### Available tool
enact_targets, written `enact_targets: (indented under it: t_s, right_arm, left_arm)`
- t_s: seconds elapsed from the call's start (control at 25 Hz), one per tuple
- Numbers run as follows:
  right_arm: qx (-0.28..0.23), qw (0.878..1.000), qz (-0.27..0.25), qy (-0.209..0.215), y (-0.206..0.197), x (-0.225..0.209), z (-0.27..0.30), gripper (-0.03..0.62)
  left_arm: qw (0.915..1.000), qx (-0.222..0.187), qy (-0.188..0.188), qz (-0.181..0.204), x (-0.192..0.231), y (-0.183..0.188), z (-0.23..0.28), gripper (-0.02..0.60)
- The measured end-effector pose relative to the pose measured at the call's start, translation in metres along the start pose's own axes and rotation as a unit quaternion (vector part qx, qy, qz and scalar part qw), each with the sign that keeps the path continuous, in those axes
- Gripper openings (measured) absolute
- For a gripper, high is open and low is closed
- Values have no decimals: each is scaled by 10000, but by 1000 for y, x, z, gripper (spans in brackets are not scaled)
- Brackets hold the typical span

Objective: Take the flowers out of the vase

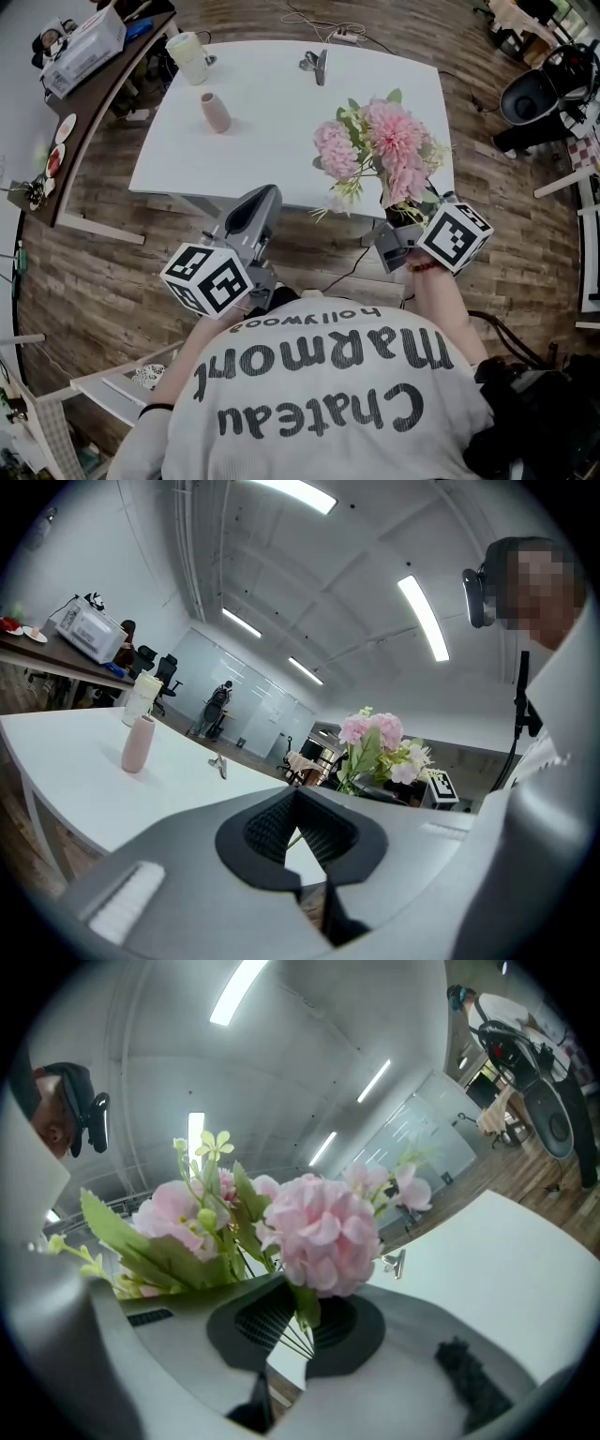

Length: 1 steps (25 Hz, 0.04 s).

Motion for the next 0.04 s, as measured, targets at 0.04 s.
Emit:
enact_targets:
  t_s: [0.04]
  right_arm:
    - [2,10000,4,-2,0,2,2,36]
  left_arm:
    - [10000,1,-1,-8,1,1,-1,5]
Point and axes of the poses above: the fingertips, and each gripper's own axes: z forward along the fingers, x to its left, y out of its top, the point moved 7 cm from there along -z, backward along the fingers, and after that the axes turned 4 degrees about -y, right-handed, at the moved point
